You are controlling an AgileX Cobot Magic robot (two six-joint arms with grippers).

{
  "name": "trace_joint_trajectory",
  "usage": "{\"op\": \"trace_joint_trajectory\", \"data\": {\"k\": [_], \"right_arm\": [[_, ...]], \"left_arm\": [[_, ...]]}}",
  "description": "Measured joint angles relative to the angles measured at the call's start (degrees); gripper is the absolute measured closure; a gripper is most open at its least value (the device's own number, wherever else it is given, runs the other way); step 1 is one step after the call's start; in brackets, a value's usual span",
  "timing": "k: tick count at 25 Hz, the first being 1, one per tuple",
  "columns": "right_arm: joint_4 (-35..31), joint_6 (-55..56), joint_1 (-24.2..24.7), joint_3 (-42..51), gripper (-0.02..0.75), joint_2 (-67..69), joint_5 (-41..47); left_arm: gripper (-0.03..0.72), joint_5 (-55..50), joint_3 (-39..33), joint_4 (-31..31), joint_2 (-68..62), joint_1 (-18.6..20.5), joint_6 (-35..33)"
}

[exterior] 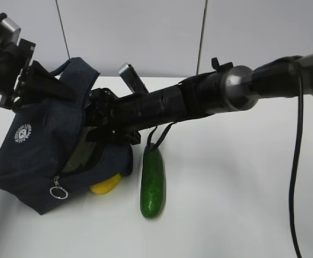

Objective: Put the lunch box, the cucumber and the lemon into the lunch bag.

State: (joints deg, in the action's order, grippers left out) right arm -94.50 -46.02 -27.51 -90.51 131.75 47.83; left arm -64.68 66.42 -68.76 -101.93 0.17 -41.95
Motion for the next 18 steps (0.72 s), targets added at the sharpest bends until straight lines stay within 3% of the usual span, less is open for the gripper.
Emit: {"op": "trace_joint_trajectory", "data": {"k": [18], "right_arm": [[0.98,-3.40,4.03,0.00,0.315,0.00,11.89]], "left_arm": [[0.697,-1.86,0.00,0.00,0.00,1.88,0.00]]}}
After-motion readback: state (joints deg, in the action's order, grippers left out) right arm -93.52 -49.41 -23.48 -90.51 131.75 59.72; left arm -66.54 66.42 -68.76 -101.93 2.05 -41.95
